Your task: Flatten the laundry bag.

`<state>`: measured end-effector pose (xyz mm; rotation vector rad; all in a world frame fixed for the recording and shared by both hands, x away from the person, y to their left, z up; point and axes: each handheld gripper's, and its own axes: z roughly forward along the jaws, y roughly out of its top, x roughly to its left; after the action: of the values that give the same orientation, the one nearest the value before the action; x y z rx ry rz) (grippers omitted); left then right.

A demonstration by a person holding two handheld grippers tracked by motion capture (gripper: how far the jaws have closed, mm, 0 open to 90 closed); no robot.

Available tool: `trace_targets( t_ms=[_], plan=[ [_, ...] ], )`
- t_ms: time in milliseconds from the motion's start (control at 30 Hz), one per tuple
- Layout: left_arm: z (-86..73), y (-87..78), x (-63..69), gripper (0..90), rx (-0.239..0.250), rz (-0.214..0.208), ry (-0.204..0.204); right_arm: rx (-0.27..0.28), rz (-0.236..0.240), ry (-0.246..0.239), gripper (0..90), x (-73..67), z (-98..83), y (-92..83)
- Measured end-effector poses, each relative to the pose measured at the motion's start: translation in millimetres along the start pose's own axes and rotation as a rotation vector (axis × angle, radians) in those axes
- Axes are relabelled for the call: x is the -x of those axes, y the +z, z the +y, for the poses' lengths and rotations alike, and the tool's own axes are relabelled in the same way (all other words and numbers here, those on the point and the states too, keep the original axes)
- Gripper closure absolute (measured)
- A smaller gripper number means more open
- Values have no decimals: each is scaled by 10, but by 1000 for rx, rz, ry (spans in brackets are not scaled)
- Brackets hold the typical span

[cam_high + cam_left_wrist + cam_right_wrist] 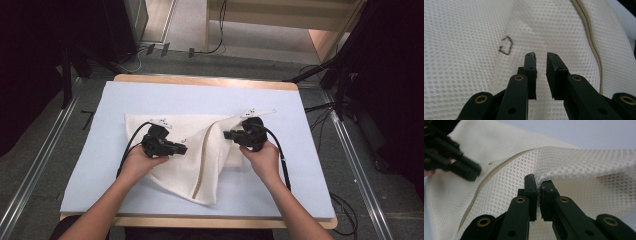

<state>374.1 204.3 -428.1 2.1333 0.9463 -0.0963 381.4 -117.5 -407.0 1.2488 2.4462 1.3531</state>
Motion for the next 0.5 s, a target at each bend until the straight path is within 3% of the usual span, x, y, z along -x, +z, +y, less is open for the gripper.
trace_targets(
  t_ms=[33,100,133,300,467,500],
  plan=[
    [31,-64,-4,769,26,4,-4,8,8,-15,867,-95,-50,-160],
    [50,-91,-7,758,39,8,-7,10,13,-16,866,-129,-75,-209],
    [90,-137,-19,753,63,23,-18,13,15,-28,865,-211,-155,-316],
    [183,-183,-74,732,72,52,-12,13,31,-38,860,-347,-322,-457],
    [301,-172,-289,653,56,78,-29,-14,45,-50,854,-501,-542,-565],
    [353,-168,-408,644,64,93,-45,-20,49,-53,854,-516,-566,-586]
  ],
)
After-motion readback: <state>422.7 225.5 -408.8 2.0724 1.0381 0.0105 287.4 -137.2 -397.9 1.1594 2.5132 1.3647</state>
